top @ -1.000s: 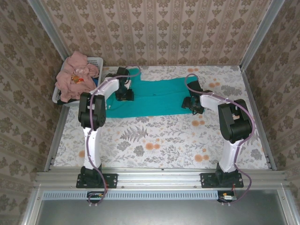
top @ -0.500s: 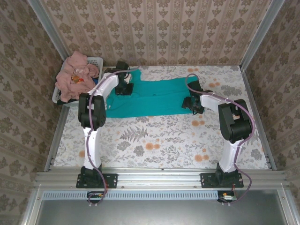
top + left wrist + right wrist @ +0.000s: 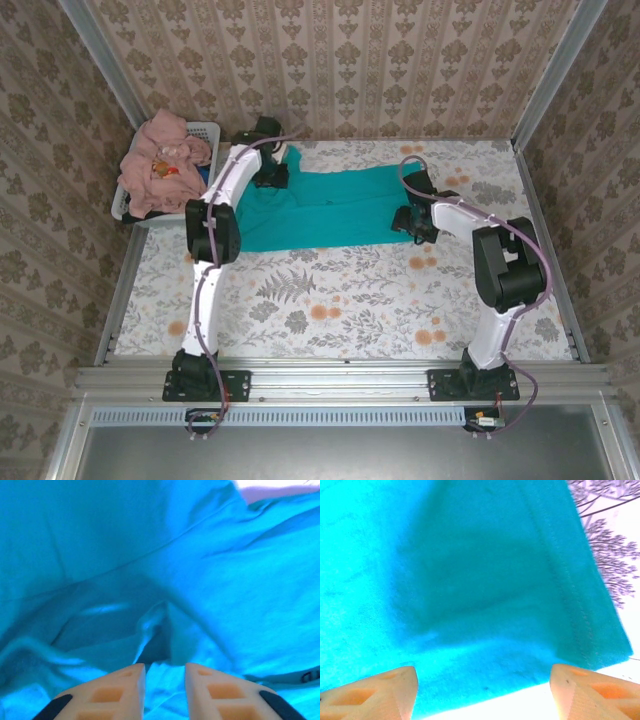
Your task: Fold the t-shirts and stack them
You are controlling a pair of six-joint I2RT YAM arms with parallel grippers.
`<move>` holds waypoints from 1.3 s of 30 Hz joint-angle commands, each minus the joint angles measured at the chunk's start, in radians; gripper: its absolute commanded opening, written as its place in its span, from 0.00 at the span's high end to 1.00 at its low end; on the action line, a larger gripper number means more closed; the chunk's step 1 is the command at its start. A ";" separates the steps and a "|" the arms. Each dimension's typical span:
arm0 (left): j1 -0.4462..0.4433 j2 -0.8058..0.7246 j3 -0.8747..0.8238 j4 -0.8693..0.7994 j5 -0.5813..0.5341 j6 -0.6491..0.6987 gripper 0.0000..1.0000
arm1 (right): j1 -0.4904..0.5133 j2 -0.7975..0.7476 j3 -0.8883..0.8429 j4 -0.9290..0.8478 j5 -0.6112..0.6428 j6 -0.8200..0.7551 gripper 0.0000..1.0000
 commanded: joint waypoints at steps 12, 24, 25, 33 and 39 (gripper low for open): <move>0.085 -0.305 -0.419 0.167 0.045 0.005 0.56 | -0.083 0.172 0.348 -0.155 0.022 -0.120 0.35; 0.120 -0.140 -0.263 0.183 0.049 -0.022 0.52 | -0.107 0.414 0.661 -0.196 -0.111 -0.117 0.37; 0.125 -0.137 -0.261 0.195 0.051 -0.025 0.51 | -0.107 0.424 0.670 -0.196 -0.117 -0.117 0.37; 0.136 -0.048 -0.161 0.190 0.024 0.011 0.50 | -0.108 0.465 0.704 -0.203 -0.087 -0.116 0.39; 0.138 0.004 -0.116 0.211 0.080 0.019 0.50 | -0.115 0.503 0.757 -0.229 -0.060 -0.118 0.45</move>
